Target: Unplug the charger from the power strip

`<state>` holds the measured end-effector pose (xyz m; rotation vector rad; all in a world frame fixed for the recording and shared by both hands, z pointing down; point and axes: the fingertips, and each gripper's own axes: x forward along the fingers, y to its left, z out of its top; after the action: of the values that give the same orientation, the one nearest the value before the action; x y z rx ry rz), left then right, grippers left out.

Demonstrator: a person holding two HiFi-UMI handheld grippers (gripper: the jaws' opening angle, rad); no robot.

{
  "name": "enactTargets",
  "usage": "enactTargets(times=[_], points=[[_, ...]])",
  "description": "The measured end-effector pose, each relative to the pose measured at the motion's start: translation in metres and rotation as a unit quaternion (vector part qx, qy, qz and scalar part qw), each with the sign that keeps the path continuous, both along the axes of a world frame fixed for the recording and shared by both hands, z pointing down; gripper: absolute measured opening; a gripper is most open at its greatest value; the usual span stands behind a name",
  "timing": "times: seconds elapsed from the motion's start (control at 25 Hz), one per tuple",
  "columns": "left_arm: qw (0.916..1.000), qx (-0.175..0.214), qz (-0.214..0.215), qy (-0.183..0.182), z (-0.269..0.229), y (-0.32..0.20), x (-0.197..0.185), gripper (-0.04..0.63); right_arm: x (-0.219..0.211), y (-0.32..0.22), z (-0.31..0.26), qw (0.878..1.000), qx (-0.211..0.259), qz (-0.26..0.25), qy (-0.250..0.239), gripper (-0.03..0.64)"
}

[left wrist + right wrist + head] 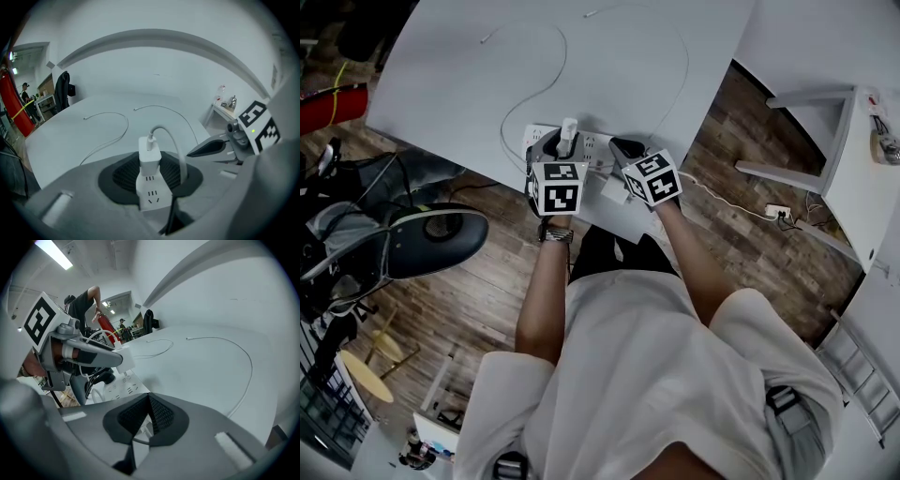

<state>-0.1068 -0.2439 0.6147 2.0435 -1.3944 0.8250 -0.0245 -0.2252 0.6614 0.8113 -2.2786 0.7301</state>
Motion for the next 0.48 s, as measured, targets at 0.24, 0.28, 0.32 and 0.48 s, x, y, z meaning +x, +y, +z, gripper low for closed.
enactTargets(times=[0.24,0.28,0.32,0.48], points=[[0.9972,-0.016,-0.024,0.069,-0.0006,0.0022,0.0032,0.140,0.0011,-0.0021,0.0013,1.000,0.002,0.004,0.000,0.002],[0.9962,-0.017,-0.027,0.082,-0.0009,0.0026,0.0038,0.140,0.0012,-0.0018,0.0012,1.000,0.002,0.004,0.000,0.002],[0.9950,-0.018,-0.029,0.093,-0.0012,0.0030,0.0044,0.140,0.0013,-0.0015,0.0011,1.000,0.002,0.005,0.000,0.002],[0.9902,-0.029,-0.029,0.133,-0.0010,0.0044,0.0073,0.140,0.0017,-0.0012,0.0002,1.000,0.004,0.006,0.001,0.002]])
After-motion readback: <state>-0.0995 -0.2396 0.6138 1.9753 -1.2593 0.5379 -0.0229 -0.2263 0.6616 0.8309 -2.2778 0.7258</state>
